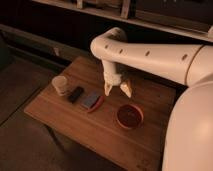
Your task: Move the arm in a circular motion
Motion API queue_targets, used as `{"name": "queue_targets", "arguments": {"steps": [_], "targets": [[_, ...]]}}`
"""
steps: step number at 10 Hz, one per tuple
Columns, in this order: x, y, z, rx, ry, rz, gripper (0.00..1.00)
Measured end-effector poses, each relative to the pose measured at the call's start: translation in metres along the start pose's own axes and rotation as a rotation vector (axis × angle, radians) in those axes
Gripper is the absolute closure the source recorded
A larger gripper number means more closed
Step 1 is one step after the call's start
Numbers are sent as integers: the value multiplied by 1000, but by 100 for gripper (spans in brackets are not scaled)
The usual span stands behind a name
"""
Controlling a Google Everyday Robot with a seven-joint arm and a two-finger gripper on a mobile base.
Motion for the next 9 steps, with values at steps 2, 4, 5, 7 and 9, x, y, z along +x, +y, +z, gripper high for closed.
{"name": "queue_targets", "arguments": {"steps": [2, 4, 5, 7, 9], "targets": [[-29, -21, -8, -44, 8, 77, 35], [-47, -61, -13, -85, 12, 178, 35], [-47, -80, -13, -107, 11, 219, 35], [-28, -123, -9, -167, 4, 316, 35], [1, -138, -4, -188, -15, 330, 35]]}}
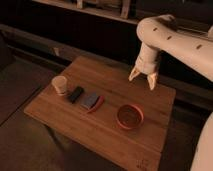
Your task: Move the arm in a circular motion
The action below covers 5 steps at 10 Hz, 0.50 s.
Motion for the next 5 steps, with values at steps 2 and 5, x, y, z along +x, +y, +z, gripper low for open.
{"name": "queue_targets", "arguments": {"steps": [2, 5], "targets": [[44, -2, 9, 13, -13, -86, 35], [90, 45, 32, 106, -8, -278, 35]]}}
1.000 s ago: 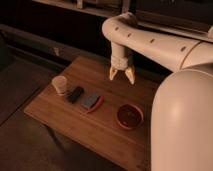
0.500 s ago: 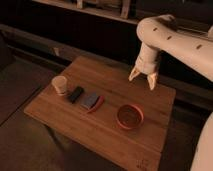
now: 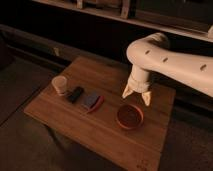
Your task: Move the arm in a circular motion
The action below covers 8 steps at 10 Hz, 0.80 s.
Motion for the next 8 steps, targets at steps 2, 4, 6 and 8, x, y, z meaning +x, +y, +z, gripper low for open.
{"name": "queue_targets", "arguments": {"steps": [2, 4, 6, 8], "targets": [[-8, 50, 1, 52, 10, -84, 35], [-43, 66, -8, 72, 19, -50, 35], [-78, 46, -21, 55, 17, 43, 35], [-97, 12, -33, 12, 9, 147, 35]]}}
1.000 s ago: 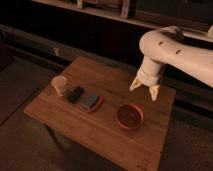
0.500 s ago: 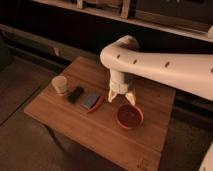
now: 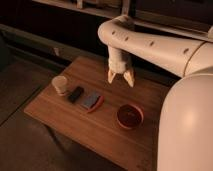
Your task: Move the arm in a circular motion
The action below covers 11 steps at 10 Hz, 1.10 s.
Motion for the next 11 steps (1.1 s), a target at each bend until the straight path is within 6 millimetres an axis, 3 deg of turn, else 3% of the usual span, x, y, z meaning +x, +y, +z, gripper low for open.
{"name": "queue_targets", "arguments": {"steps": [2, 4, 5, 6, 8, 9, 11], "targets": [[-3, -44, -3, -38, 0, 107, 35], [23, -91, 6, -18, 6, 152, 35], [36, -98, 11, 5, 6, 132, 35], [51, -96, 16, 28, 4, 89, 35], [73, -70, 24, 79, 1, -31, 35], [75, -54, 25, 93, -2, -68, 35], [70, -2, 21, 118, -10, -148, 35]]}}
